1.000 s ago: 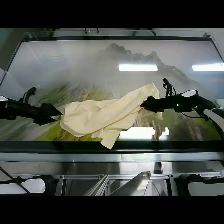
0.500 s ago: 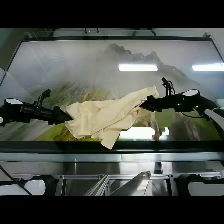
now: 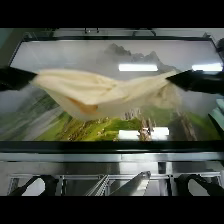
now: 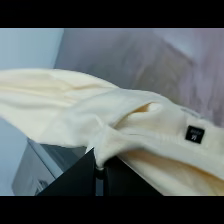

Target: Fold the shirts.

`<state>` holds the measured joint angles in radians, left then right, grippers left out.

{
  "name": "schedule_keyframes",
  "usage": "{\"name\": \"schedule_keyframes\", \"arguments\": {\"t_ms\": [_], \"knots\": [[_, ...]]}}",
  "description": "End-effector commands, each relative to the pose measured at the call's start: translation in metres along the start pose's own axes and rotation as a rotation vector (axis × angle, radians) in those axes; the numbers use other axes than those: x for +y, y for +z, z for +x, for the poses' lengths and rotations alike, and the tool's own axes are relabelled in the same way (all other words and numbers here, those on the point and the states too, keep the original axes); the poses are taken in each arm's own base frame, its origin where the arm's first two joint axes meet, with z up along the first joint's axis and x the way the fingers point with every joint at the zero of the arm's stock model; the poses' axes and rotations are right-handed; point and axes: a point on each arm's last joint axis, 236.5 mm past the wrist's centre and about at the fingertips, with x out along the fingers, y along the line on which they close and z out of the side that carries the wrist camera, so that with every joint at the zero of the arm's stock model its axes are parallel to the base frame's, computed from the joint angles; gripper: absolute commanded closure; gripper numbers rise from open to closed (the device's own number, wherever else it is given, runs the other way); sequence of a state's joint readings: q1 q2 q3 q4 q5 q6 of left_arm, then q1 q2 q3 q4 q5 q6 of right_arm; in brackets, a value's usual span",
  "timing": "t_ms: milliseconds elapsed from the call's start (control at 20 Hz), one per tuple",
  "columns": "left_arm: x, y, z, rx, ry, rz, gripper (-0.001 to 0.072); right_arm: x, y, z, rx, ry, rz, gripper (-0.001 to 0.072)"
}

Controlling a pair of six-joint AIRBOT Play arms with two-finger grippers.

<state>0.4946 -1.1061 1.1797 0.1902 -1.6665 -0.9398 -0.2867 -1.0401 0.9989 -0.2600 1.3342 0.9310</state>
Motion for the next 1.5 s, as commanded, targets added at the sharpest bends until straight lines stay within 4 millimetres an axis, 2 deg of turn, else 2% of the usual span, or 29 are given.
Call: {"name": "schedule_keyframes", "arguments": {"t_ms": [0,100,150,200,250,300,400,550,700,800,950,1050,1100,1150,1200,1250,1350,1450], "knots": [[-0.146,0.03,-0.033,-0.158,-0.07,0.322,0.0685,0.118,0.008,-0.062,-0.193,0.062,-0.219,0.0689],[-0.197,0.031,-0.042,-0.201,0.034,0.499,0.0684,0.164,-0.009,-0.083,-0.269,0.023,-0.326,0.0688],[-0.215,0.031,-0.046,-0.218,0.094,0.58,0.0684,0.177,-0.018,-0.089,-0.3,-0.019,-0.374,0.0688],[-0.218,0.034,-0.05,-0.232,0.181,0.623,0.0684,0.179,-0.022,-0.094,-0.332,-0.086,-0.393,0.0688],[-0.208,0.038,-0.055,-0.233,0.278,0.626,0.0683,0.169,-0.022,-0.099,-0.357,-0.168,-0.379,0.0688],[-0.191,0.042,-0.059,-0.212,0.348,0.595,0.0682,0.155,-0.023,-0.102,-0.35,-0.229,-0.349,0.0688],[-0.158,0.04,-0.052,-0.135,0.327,0.503,0.0682,0.123,-0.025,-0.098,-0.312,-0.272,-0.266,0.0688],[-0.08,0.012,-0.004,0.096,0.21,0.284,0.0683,0.054,-0.039,-0.075,-0.216,-0.244,-0.045,0.0688],[0.029,-0.038,0.06,0.351,0.259,0.096,0.0683,-0.039,-0.07,-0.034,-0.118,-0.26,0.177,0.0688],[0.104,-0.083,0.094,0.501,0.331,-0.016,0.0683,-0.095,-0.097,-0.01,-0.057,-0.308,0.28,0.0688],[0.175,-0.144,0.124,0.646,0.315,-0.187,0.0682,-0.168,-0.135,0.015,0.057,-0.374,0.397,0.0688],[0.213,-0.174,0.131,0.704,0.307,-0.302,0.0684,-0.217,-0.146,0.019,0.075,-0.448,0.442,0.0688],[0.227,-0.183,0.132,0.713,0.308,-0.342,0.0685,-0.234,-0.147,0.019,0.081,-0.465,0.461,0.068],[0.238,-0.187,0.133,0.714,0.304,-0.374,0.0685,-0.246,-0.143,0.018,0.08,-0.469,0.485,0.0535],[0.245,-0.187,0.133,0.712,0.294,-0.401,0.0686,-0.253,-0.136,0.017,0.078,-0.461,0.498,0.0324],[0.25,-0.185,0.131,0.715,0.286,-0.412,0.0687,-0.254,-0.129,0.014,0.079,-0.442,0.502,0.0274],[0.253,-0.174,0.13,0.707,0.282,-0.397,0.0688,-0.24,-0.121,0.009,0.092,-0.384,0.5,0.0274],[0.25,-0.16,0.131,0.696,0.279,-0.361,0.0687,-0.219,-0.133,0.008,0.169,-0.326,0.487,0.0274]]}}
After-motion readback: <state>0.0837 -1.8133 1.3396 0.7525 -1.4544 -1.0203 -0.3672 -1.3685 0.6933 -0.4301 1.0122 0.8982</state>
